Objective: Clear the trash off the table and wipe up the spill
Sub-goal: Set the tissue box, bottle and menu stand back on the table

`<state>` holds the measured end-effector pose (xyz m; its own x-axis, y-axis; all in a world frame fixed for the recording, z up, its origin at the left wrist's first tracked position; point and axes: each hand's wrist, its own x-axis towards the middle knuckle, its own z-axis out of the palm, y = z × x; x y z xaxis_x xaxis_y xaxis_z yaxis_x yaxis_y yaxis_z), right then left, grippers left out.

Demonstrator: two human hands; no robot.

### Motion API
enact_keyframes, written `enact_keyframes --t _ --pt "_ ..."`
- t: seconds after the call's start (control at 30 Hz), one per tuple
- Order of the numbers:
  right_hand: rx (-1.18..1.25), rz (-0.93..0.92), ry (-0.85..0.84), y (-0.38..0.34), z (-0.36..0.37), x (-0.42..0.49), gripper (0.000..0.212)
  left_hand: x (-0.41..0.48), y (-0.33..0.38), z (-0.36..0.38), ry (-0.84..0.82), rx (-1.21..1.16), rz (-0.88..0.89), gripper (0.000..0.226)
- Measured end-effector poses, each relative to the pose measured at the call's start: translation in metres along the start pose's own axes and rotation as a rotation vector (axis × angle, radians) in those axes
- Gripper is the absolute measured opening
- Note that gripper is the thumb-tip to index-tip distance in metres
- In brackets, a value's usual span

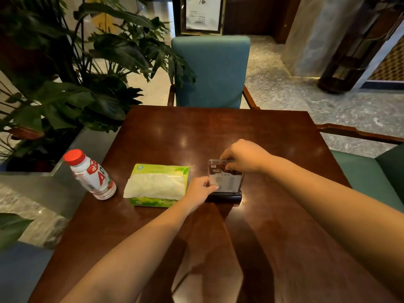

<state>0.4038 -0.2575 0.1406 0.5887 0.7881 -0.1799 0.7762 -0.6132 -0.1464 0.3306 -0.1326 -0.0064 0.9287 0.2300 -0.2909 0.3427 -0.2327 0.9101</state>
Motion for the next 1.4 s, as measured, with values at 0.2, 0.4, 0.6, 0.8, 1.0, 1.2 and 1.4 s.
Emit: enact_keyframes --t 0.2,0.4,0.6,0.8,1.0,1.2,1.4 --pt "-0.014 0.028 -0.013 -0.025 -0.003 -0.006 0.028 -0.016 -0.007 -0.010 -0.056 0.003 -0.002 0.036" --pt "-0.032 0.031 -0.067 -0.077 -0.011 -0.012 0.023 -0.057 -0.021 -0.036 -0.118 -0.022 0.019 0.035" --pt "-0.031 -0.050 -0.100 -0.161 -0.008 0.004 0.024 -0.110 -0.053 -0.109 -0.137 -0.024 -0.001 0.035" --pt "-0.047 -0.176 -0.041 -0.256 0.011 0.046 0.022 -0.141 -0.098 -0.215 0.035 0.013 0.026 0.032" --pt "-0.037 -0.179 0.013 -0.312 0.025 0.080 0.024 -0.150 -0.126 -0.272 0.137 0.062 0.014 0.029" --pt "-0.011 -0.127 0.048 -0.334 0.041 0.090 0.024 -0.152 -0.140 -0.290 0.125 0.062 -0.005 0.027" --pt "0.104 -0.040 0.025 -0.332 0.052 0.090 0.028 -0.154 -0.139 -0.294 0.070 0.033 0.002 0.027"
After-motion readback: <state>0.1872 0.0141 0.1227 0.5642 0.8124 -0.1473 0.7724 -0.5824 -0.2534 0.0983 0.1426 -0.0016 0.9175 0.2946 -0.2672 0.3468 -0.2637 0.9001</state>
